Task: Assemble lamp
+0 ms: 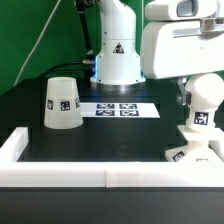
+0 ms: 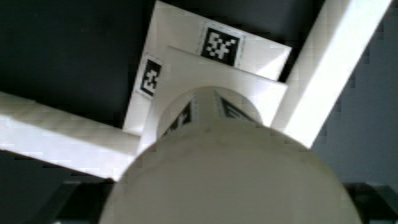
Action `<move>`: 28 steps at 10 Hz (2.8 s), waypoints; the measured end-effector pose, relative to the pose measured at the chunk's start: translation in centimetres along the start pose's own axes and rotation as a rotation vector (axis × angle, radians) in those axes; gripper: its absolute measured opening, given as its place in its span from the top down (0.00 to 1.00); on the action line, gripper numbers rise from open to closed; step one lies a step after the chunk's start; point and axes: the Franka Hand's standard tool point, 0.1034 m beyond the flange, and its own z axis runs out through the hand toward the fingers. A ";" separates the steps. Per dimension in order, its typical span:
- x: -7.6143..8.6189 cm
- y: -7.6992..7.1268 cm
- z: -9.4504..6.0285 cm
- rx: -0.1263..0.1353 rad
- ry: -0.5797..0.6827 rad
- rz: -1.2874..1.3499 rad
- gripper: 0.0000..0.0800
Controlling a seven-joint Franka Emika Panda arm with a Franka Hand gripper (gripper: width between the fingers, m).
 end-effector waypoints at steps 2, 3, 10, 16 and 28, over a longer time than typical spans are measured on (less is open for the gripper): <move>0.0 -0.1 0.0 0.001 0.000 0.158 0.28; 0.0 -0.2 0.0 0.001 0.000 0.228 0.28; 0.1 -0.7 0.2 0.016 0.042 0.887 0.28; 0.1 -1.2 0.2 0.092 0.006 1.403 0.28; 0.3 -1.1 -0.1 0.106 -0.021 0.968 0.13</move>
Offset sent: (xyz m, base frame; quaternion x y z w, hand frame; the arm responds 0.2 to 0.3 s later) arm -0.0142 -0.0016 0.0058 -0.0426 0.0231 0.2570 0.9652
